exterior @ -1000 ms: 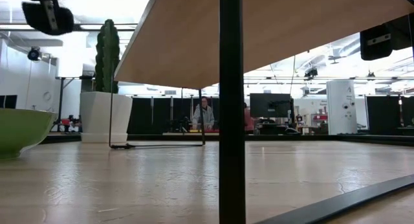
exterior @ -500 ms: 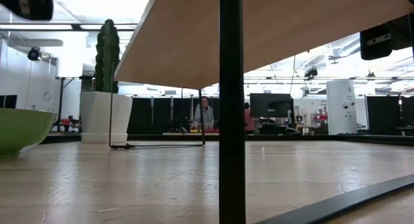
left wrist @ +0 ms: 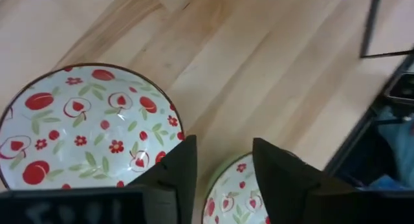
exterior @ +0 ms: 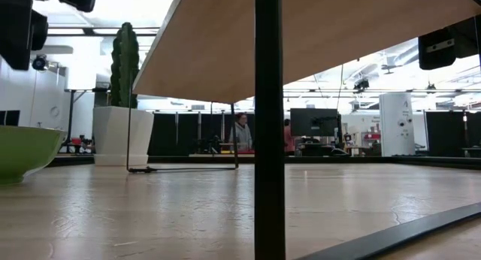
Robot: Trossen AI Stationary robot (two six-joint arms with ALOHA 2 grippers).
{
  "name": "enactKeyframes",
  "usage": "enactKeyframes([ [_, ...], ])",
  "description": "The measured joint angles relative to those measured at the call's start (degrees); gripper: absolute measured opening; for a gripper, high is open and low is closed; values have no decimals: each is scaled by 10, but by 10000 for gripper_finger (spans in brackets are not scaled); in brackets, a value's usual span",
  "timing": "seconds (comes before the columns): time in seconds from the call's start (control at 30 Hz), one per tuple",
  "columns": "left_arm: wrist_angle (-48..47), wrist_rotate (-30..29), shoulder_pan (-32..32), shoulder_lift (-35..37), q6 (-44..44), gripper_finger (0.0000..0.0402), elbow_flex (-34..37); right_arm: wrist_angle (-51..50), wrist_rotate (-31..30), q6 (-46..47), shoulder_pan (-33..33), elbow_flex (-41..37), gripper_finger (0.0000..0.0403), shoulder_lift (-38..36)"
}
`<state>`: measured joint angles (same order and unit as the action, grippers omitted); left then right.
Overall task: Pick & Place Mini bowls
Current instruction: Stack the top white patterned bowl on the white patterned bowl on the shelf
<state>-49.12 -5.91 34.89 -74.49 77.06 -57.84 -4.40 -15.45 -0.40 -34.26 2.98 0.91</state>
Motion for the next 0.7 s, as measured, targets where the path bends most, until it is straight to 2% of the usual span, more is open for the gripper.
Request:
enactKeyframes([
  [0.7,-9,-6,0,-126,-71,147,0,0,0,7,0,0,9,0],
])
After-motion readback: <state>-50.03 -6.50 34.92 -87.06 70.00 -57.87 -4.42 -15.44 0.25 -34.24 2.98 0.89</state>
